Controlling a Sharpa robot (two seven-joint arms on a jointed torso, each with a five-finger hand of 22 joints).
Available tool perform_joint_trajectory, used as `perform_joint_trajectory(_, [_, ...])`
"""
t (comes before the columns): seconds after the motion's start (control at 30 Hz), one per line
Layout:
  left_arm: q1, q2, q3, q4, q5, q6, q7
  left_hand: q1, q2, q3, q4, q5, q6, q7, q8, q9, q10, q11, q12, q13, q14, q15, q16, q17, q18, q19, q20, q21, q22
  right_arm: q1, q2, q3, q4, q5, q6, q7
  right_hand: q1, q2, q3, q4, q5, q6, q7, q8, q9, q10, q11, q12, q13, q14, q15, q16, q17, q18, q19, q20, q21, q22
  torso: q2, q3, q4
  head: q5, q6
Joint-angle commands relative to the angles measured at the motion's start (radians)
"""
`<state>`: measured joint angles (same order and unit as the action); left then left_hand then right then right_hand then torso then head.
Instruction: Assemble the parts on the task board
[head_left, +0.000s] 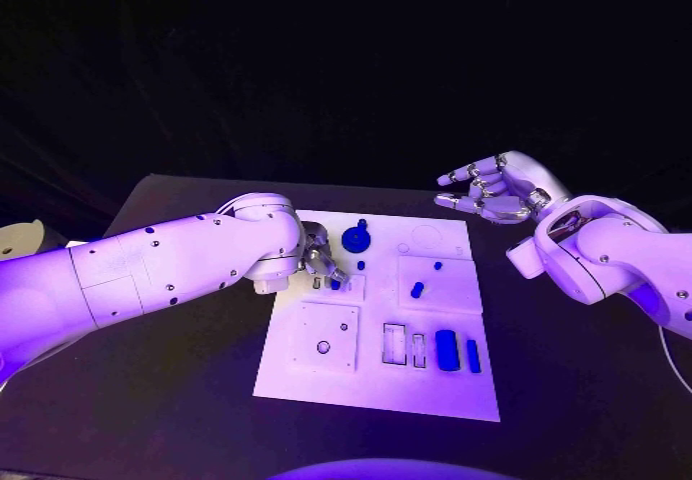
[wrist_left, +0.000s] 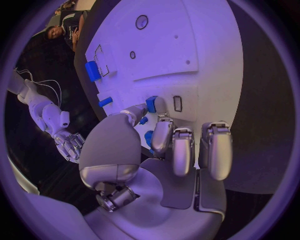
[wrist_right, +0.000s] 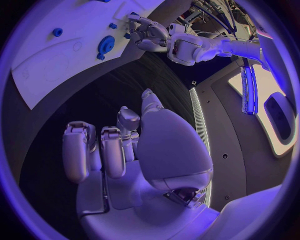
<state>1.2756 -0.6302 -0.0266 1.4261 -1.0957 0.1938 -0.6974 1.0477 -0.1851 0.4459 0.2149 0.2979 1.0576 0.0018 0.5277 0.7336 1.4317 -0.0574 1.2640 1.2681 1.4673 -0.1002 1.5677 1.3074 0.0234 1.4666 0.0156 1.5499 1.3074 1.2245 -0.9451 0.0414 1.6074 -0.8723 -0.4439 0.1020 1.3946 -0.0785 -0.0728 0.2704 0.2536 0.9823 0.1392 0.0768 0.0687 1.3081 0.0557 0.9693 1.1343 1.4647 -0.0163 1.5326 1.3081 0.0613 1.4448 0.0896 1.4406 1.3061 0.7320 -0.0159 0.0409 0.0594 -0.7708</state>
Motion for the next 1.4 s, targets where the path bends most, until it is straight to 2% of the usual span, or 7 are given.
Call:
perform_joint_trajectory(0.03, [-0.003, 0.003, -0.002, -0.002, 0.012, 0.03, -0.043, -0.021, -0.002, -0.034, 0.014, -0.006, 0.003, 0.007, -0.007, 0.003, 0.01, 0.002, 0.007, 0.003, 0.103, -0.005, 0.003, 0.263, -0.018, 0.094, -0.009, 0.007, 0.243, -0.001, 0.0, 0.0, 0.002, -0.001, 0.012, 0.007, -0.001, 0.013, -0.008, -0.001, 0.006, 0.004, 0.001, -0.002, 0.001, -0.003, -0.003, -0.005, -0.001, 0.09, -0.006, -0.007, 0.201, -0.004, 0.002, -0.007, -0.006, -0.001, 0.0, -0.0004, 0.0006, -0.001, 0.001])
perform_joint_trajectory(0.17, [-0.003, 0.002, -0.002, -0.004, 0.012, 0.023, -0.043, -0.048, -0.001, -0.111, 0.04, -0.016, 0.007, 0.007, -0.008, 0.007, 0.011, 0.002, 0.008, 0.006, 0.103, -0.005, 0.003, 0.263, -0.018, 0.095, -0.009, 0.009, 0.245, -0.001, -0.001, 0.0, 0.002, -0.002, 0.011, 0.009, -0.009, 0.011, -0.018, 0.003, -0.011, 0.004, 0.001, -0.004, 0.001, -0.004, -0.003, -0.006, -0.004, 0.09, -0.005, -0.007, 0.2, -0.004, 0.002, -0.007, -0.007, -0.002, -0.001, -0.0007, -0.0001, -0.001, 0.003])
perform_joint_trajectory(0.37, [-0.003, -0.002, -0.001, -0.002, 0.012, 0.004, -0.043, -0.034, 0.036, -0.233, 0.07, -0.126, 0.01, 0.005, -0.016, 0.014, 0.014, -0.001, 0.011, 0.012, 0.103, -0.008, 0.003, 0.263, -0.019, 0.097, -0.011, 0.011, 0.249, -0.001, -0.001, 0.0, 0.001, -0.002, 0.012, 0.01, -0.012, 0.011, -0.023, 0.005, -0.02, 0.004, 0.001, -0.004, 0.001, -0.003, -0.003, -0.005, -0.004, 0.09, -0.005, -0.007, 0.201, -0.004, 0.001, -0.006, -0.007, -0.003, 0.0, -0.0013, 0.0009, -0.002, 0.004])
perform_joint_trajectory(0.6, [-0.003, -0.013, 0.006, 0.012, 0.012, -0.025, -0.041, -0.036, 0.058, -0.299, 0.075, -0.168, 0.013, 0.004, -0.018, 0.019, 0.015, -0.001, 0.011, 0.015, 0.103, -0.008, 0.003, 0.263, -0.02, 0.097, -0.011, 0.012, 0.251, -0.001, -0.001, 0.0, -0.001, 0.002, 0.012, 0.01, -0.014, 0.011, -0.024, 0.005, -0.022, 0.004, 0.001, -0.004, 0.001, -0.003, -0.002, -0.006, -0.005, 0.09, -0.005, -0.007, 0.201, -0.004, 0.002, -0.006, -0.007, -0.002, 0.0, -0.0014, 0.0004, -0.003, 0.007])
perform_joint_trajectory(0.9, [0.005, -0.043, 0.045, 0.046, 0.026, -0.026, -0.039, -0.022, 0.073, -0.374, 0.074, -0.187, -0.001, 0.009, -0.025, 0.024, -0.001, 0.002, -0.018, -0.011, 0.103, -0.007, 0.003, 0.263, -0.016, 0.09, -0.011, 0.002, 0.238, -0.001, 0.001, 0.0, -0.009, 0.005, 0.014, 0.01, -0.014, 0.011, -0.024, 0.005, -0.022, 0.004, 0.001, -0.004, 0.001, -0.003, -0.002, -0.006, -0.005, 0.09, -0.005, -0.007, 0.201, -0.004, 0.002, -0.006, -0.007, -0.002, 0.0, -0.0009, 0.0007, -0.006, 0.011])
perform_joint_trajectory(1.13, [0.064, -0.059, 0.065, 0.002, 0.04, 0.079, -0.043, 0.012, 0.091, -0.438, 0.076, -0.182, -0.062, 0.033, -0.054, 0.018, -0.053, 0.024, -0.086, -0.072, 0.103, 0.009, 0.003, 0.263, -0.002, 0.063, 0.002, -0.036, 0.188, -0.001, 0.001, -0.001, -0.015, 0.005, 0.014, 0.008, -0.014, 0.011, -0.024, 0.005, -0.022, 0.004, 0.001, -0.004, 0.001, -0.003, -0.002, -0.006, -0.005, 0.09, -0.005, -0.007, 0.201, -0.004, 0.002, -0.006, -0.007, -0.002, -0.001, -0.0009, 0.0018, -0.005, 0.014])
perform_joint_trajectory(1.4, [0.092, -0.017, 0.067, -0.1, 0.043, 0.096, -0.027, 0.019, 0.108, -0.488, 0.077, -0.235, -0.086, 0.048, -0.083, -0.008, -0.062, 0.036, -0.088, -0.079, 0.103, 0.02, 0.003, 0.263, -0.001, 0.062, 0.013, -0.039, 0.185, -0.001, 0.006, -0.002, -0.019, 0.005, 0.015, 0.008, -0.015, 0.012, -0.025, 0.006, -0.024, 0.004, 0.001, -0.004, 0.001, -0.002, -0.002, -0.004, -0.004, 0.09, -0.005, -0.007, 0.201, -0.004, 0.002, -0.006, -0.007, -0.003, 0.002, -0.0024, -0.0001, -0.001, 0.017])
